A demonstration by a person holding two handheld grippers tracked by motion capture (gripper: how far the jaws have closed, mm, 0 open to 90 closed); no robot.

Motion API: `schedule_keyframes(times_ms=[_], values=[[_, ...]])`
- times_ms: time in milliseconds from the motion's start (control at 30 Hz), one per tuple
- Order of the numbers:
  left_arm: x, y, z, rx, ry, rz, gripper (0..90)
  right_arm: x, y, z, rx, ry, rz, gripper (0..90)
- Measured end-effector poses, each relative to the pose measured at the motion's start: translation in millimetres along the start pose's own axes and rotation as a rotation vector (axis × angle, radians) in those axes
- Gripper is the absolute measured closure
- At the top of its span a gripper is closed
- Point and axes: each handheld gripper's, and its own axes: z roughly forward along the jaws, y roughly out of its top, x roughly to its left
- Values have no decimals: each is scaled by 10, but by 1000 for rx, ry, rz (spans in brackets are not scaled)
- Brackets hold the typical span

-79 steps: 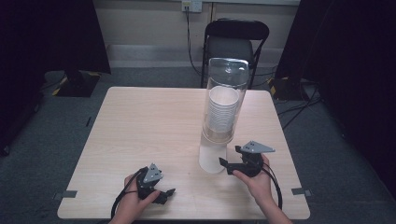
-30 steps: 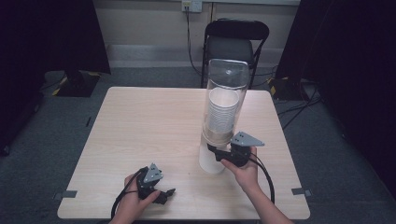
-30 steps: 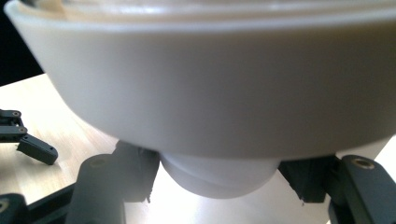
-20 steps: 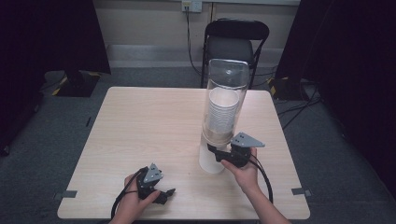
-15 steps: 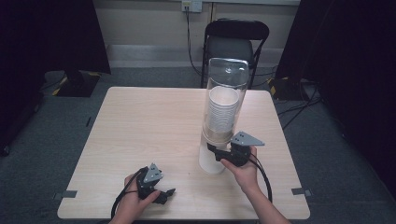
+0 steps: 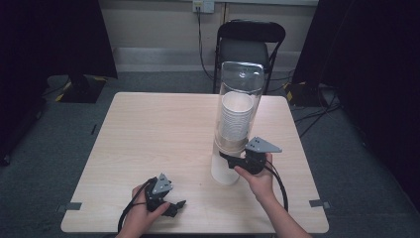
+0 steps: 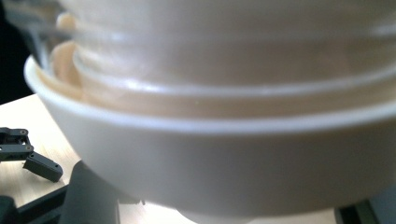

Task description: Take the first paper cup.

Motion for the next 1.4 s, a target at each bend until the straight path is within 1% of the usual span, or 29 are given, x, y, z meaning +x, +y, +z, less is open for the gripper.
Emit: schedule_keyframes(times_ms=[33, 133, 167, 200, 233, 300, 367, 433, 533, 567, 633, 667, 800, 833, 867, 900, 933, 967, 1000, 1033, 1067, 1100, 1133, 1167, 1233, 1267, 1300, 1367, 1400], values=[[0, 0, 0, 0, 0, 0, 126, -1, -11, 0, -5, -3, 5, 337], [0, 0, 0, 0, 0, 0, 126, 8, -26, 2, -11, 0, -7, 339], [-2, -1, 0, -1, 0, -1, 126, 8, -37, -10, -5, -6, -18, 342], [-2, -1, 0, -1, 0, -1, 126, 8, -37, -10, -5, -6, -18, 342], [-2, -1, 1, -1, 0, -1, 126, 12, -53, -14, -8, -5, -31, 344], [-2, -1, 1, -1, 0, -1, 126, 10, -61, -8, -12, 0, -28, 345], [-4, -2, 1, -4, 0, -5, 126, 2, -54, -13, -1, 3, -22, 347], [-4, -2, 2, -4, 1, -5, 126, 2, -59, -7, -3, 4, -18, 347], [-4, -2, 2, -4, 1, -5, 126, -8, -58, -3, -3, 14, -24, 349], [-4, -2, 2, -4, 1, -5, 126, -6, -53, -6, 9, 3, -33, 349], [-4, -2, 2, -5, 1, -5, 126, -12, -57, -8, 10, 8, -37, 350], [-4, -2, 2, -5, 1, -5, 126, -10, -57, -11, 12, 3, -40, 350], [-3, -2, 2, -4, 1, -4, 126, -8, -70, -1, 2, 7, -32, 351], [-4, -2, 2, -4, 1, -4, 126, -12, -74, -4, 9, 4, -33, 352], [-4, -2, 2, -4, 1, -4, 126, -14, -82, 0, 17, 5, -41, 358], [-2, -1, 1, -3, 1, -3, 126, -13, -130, 31, 102, 4, -43, 367], [-2, -1, 1, -3, 1, -3, 126, -13, -130, 31, 102, 4, -43, 367], [-4, -1, 2, -3, 1, -5, 126, -36, -306, 75, 162, 6, -27, 367], [-6, -3, 0, -4, 5, -4, 126, -65, -524, 85, 225, -12, 2, 367], [-5, -1, 0, 0, 0, -4, 125, -13, -623, 21, 219, -11, -10, 364], [1, 1, 4, 0, -5, -1, 120, -8, -546, 7, 212, 1, -19, 365], [3, 2, 2, 3, -5, -1, 119, -31, -422, -30, 216, -7, -37, 363], [-1, 6, -1, 11, 7, 4, 119, -55, -379, -39, 237, -6, -44, 363], [1, 8, -6, 17, 2, 4, 118, -81, -349, -55, 266, 4, -55, 361], [5, 9, -7, 17, 4, 10, 118, -111, -380, -83, 306, 15, -79, 357], [2, 8, -5, 16, 3, 7, 117, -126, -413, -92, 318, 22, -76, 356], [0, 8, -5, 16, 2, 4, 117, -141, -464, -120, 322, 25, -72, 355], [-1, 7, -4, 16, 2, 1, 117, -159, -528, -179, 323, 28, -82, 354], [-1, 7, -4, 16, 2, 1, 117, -159, -528, -179, 323, 28, -82, 354]])
